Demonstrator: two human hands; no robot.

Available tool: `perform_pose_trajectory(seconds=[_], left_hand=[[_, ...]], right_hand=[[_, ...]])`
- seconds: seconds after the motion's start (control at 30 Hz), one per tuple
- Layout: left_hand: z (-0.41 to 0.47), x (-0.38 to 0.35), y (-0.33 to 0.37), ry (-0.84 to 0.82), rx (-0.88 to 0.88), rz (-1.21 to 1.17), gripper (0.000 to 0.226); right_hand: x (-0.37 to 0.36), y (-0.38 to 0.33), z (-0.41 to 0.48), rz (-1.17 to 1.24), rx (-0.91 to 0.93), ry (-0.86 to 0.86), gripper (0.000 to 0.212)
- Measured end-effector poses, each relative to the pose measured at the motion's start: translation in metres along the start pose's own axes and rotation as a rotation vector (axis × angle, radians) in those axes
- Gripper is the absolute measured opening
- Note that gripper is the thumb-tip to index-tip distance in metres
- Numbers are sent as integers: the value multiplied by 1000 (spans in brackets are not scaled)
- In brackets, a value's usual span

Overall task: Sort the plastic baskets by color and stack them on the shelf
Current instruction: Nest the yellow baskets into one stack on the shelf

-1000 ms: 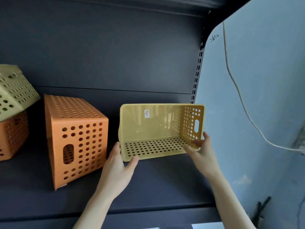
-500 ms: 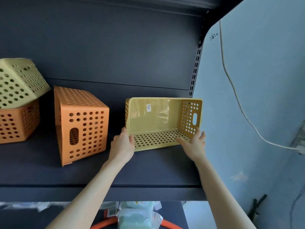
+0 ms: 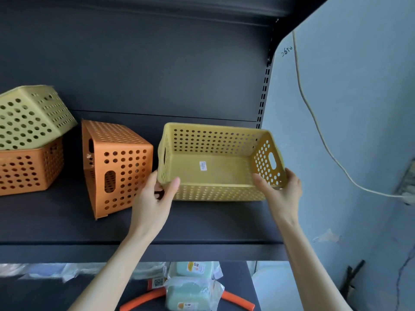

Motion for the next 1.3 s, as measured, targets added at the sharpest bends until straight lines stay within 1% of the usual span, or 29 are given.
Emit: perform_pose_trajectory(seconds=[0.1, 0.17, 0.23, 0.3, 0.33, 0.4, 0.43, 0.5, 0.57, 0.67, 0.77, 0.87, 1.0, 1.03, 1.13, 1.23, 1.3], left_hand=[[-14, -3, -3, -13, -5, -118, 41], [-23, -6, -1, 0, -6, -195, 42], [-30, -5, 3, 28, -5, -233, 43], [-34, -1, 8, 57, -34, -232, 42], [-35, 2, 10, 63, -50, -231, 41], [-37, 8, 11, 64, -57, -217, 48], [-39, 11, 10, 65, -52, -207, 53], [-42, 16, 9, 66, -48, -199, 54], [-48, 21, 10, 68, -52, -190, 50], [-56, 28, 16, 89, -75, -180, 46], [-65, 38, 25, 112, -117, -157, 46], [-77, 51, 29, 136, -141, -172, 51], [-97, 84, 28, 188, -169, -195, 66], [-102, 97, 26, 201, -178, -196, 65], [-116, 147, 9, 219, -199, -161, 45], [-130, 209, -13, 209, -187, -159, 31], [-137, 252, -26, 210, -178, -131, 27]], right_hand=[[13, -9, -19, 177, 15, -41, 87], [19, -12, -29, 278, 31, -114, 82], [22, -16, -38, 321, 56, -178, 81], [22, -16, -47, 322, 89, -205, 87], [21, -16, -52, 315, 104, -214, 92], [18, -18, -60, 310, 122, -230, 108], [17, -18, -63, 315, 125, -236, 111], [16, -23, -67, 325, 148, -237, 106], [15, -29, -72, 332, 166, -232, 97], [15, -38, -81, 356, 193, -215, 96], [16, -45, -92, 376, 215, -162, 98], [15, -57, -110, 381, 226, -97, 102], [-1, -82, -145, 399, 249, -61, 100], [-10, -91, -156, 410, 258, -61, 100], [-47, -114, -189, 455, 266, -70, 99], [-99, -135, -225, 462, 253, -88, 100], [-137, -149, -246, 481, 232, -113, 102]])
Point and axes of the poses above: each hand's wrist, its own z-axis towards the middle knuckle, its own x-axis out of the back of the hand, y = z × x, the point moved 3 cm from there along z, towards the middle knuckle, and after that the axes turned 11 degrees about -y, right-handed, at the moved point
